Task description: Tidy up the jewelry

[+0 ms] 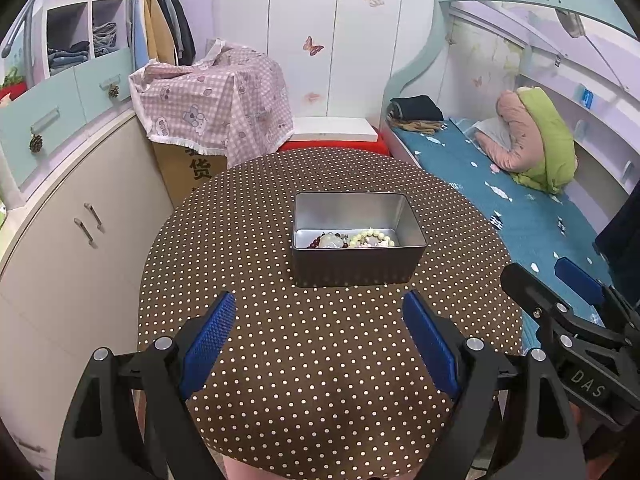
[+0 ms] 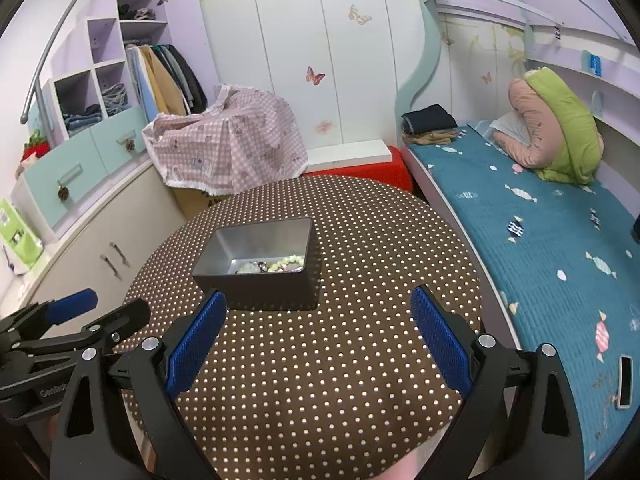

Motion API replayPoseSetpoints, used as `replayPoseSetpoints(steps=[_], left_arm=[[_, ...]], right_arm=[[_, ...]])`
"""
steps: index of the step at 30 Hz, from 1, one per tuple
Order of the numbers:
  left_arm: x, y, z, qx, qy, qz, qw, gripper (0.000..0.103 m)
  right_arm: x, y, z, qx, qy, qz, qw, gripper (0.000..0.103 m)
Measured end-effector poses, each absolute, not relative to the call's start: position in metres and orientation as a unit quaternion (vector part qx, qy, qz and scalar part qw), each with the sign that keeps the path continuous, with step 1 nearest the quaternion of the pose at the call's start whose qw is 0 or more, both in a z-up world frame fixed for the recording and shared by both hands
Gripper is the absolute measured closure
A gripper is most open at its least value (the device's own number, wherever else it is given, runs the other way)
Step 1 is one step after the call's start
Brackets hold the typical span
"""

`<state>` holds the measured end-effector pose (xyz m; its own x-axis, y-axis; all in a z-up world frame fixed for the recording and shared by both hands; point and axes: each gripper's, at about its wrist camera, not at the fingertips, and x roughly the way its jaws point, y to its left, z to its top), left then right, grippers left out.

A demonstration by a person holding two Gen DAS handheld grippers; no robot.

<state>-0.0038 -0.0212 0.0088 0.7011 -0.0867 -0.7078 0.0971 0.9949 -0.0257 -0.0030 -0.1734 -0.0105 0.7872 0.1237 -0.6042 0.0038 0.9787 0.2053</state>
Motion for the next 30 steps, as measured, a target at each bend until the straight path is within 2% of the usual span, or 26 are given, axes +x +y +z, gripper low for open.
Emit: replayPoseSetpoints(steps=[30], left_arm=[[-0.0054, -0.0226, 0.0107, 0.008, 0.383, -0.041, 0.923, 0.020]], right_arm=[[-0.0057, -0.1717, -0.0172, 0.100, 0.330, 0.033, 0.938, 0.013]])
